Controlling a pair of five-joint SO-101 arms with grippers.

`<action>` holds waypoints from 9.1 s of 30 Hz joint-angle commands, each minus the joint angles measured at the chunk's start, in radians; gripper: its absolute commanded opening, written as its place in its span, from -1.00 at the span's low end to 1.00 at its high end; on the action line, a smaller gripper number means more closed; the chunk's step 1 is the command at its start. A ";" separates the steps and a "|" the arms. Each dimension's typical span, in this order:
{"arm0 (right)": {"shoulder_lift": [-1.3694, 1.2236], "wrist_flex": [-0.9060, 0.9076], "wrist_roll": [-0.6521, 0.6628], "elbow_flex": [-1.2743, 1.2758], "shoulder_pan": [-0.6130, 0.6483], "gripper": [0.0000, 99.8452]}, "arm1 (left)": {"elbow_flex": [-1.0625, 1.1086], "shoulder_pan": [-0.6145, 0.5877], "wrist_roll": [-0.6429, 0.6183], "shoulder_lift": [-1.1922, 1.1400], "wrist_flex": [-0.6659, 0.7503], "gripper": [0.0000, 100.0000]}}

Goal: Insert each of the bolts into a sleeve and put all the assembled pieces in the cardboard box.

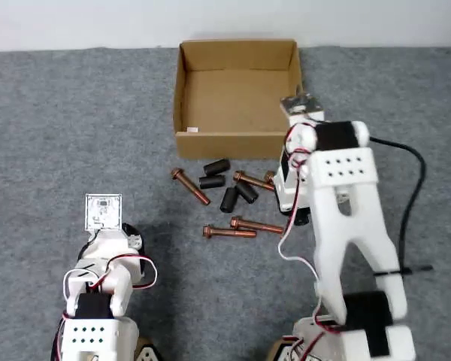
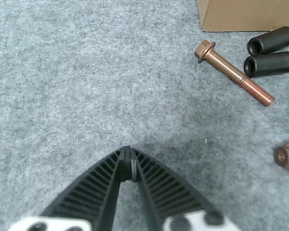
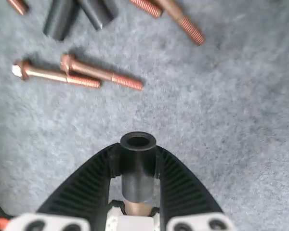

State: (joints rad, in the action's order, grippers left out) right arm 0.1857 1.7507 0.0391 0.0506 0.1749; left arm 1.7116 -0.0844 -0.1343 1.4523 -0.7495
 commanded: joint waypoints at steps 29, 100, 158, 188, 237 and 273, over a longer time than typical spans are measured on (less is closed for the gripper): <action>0.668 0.041 -0.017 0.371 -0.277 -0.98 | -0.151 0.115 0.063 -0.002 0.005 -0.99; 0.677 0.021 -0.018 0.463 -0.277 -0.98 | -1.911 0.199 -0.531 -2.117 -0.578 -0.99; 1.509 -0.611 -0.012 1.000 0.481 -0.98 | -0.894 0.703 -0.308 -0.041 -0.014 -0.99; 1.508 -0.708 0.049 1.020 0.495 -0.98 | -0.645 0.822 -0.310 -0.034 -0.163 -0.98; 0.625 -0.886 -0.218 0.617 0.059 -0.98 | -0.104 0.058 0.086 -0.034 -0.043 -0.99; -0.615 -1.076 -0.127 -0.259 -0.019 -0.97 | -0.024 0.058 0.002 -0.034 0.075 -0.99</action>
State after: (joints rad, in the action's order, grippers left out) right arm -0.4312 0.6183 -0.1189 -0.1151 0.1626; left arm 1.6916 -0.0215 -0.1235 1.4108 -0.7004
